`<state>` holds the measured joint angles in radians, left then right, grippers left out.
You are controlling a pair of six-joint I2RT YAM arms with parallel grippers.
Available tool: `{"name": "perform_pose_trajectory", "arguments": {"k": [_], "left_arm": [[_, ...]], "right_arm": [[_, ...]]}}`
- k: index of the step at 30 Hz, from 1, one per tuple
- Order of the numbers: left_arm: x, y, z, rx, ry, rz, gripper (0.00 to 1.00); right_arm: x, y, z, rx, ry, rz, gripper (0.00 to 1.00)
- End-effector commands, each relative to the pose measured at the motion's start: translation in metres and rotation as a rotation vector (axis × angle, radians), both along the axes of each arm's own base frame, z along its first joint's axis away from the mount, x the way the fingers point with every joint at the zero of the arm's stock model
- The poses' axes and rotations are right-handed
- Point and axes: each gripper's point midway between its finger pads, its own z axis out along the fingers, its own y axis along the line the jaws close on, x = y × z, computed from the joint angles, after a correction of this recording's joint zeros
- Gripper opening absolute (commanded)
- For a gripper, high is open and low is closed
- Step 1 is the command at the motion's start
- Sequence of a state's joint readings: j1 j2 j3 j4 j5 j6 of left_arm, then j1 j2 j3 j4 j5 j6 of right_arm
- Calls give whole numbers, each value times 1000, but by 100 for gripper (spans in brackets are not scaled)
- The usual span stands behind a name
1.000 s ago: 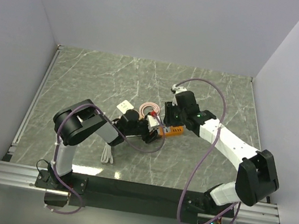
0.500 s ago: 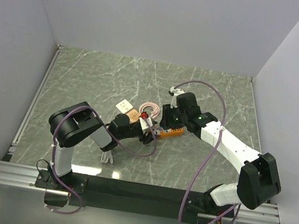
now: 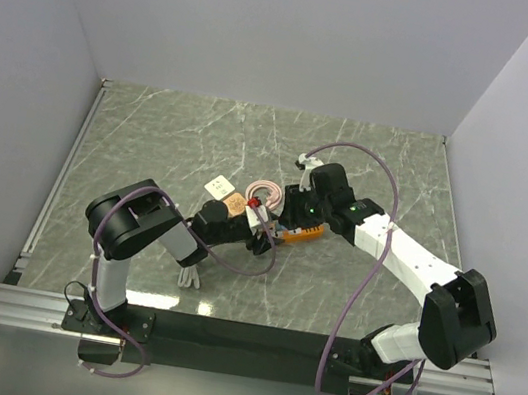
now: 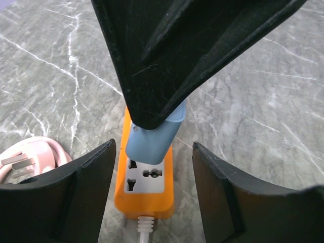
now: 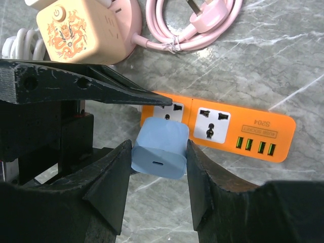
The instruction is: Insert the plug
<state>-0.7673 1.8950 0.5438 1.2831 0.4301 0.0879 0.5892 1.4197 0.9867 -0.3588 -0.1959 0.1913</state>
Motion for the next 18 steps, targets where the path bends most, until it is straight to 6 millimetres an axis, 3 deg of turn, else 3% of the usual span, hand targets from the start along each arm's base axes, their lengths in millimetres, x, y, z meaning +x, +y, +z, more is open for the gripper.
{"name": "perform_pose_trajectory", "arguments": {"k": [1, 18], "left_arm": [[-3, -11, 65, -184, -143, -49, 67], [1, -16, 77, -183, -168, -18, 63]], "right_arm": [[1, 7, 11, 34, -43, 30, 0], [-3, 12, 6, 32, -24, 59, 0]]}}
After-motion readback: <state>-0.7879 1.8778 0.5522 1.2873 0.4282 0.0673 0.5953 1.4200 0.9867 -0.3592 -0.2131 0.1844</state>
